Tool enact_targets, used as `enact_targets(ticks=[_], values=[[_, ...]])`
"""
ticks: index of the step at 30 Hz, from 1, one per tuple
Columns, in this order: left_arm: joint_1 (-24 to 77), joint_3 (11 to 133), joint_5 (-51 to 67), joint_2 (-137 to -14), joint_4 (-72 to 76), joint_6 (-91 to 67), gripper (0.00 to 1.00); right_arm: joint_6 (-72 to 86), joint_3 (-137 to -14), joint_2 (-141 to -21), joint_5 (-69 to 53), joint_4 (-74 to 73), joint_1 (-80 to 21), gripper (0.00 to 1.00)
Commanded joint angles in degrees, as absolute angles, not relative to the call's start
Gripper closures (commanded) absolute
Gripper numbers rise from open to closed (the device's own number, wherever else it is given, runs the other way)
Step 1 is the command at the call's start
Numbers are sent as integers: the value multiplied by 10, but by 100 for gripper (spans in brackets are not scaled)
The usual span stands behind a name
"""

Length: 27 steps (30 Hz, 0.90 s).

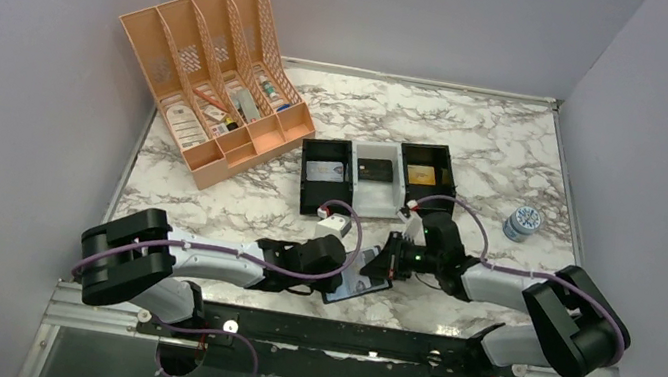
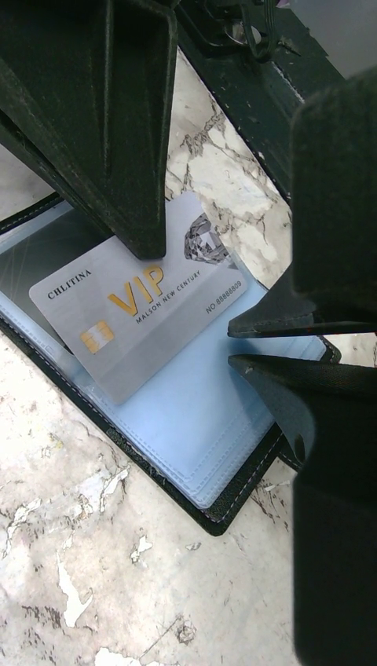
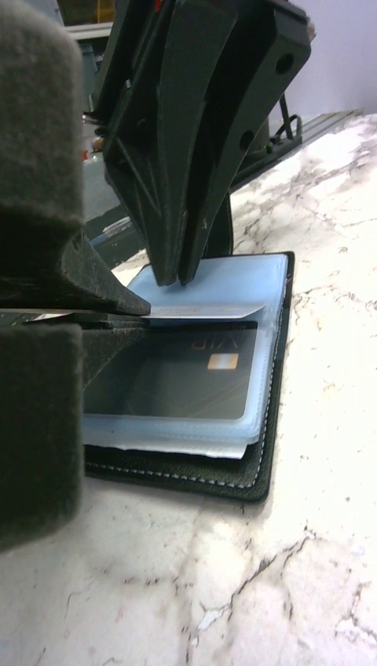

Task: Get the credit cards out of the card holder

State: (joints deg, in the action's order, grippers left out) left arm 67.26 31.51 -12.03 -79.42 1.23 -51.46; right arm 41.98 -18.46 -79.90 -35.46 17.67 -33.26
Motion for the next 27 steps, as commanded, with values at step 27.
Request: enact_targets(ticks=[27], values=[[675, 298, -119, -815, 69, -543, 79, 449, -146, -755, -332, 210, -329, 89]])
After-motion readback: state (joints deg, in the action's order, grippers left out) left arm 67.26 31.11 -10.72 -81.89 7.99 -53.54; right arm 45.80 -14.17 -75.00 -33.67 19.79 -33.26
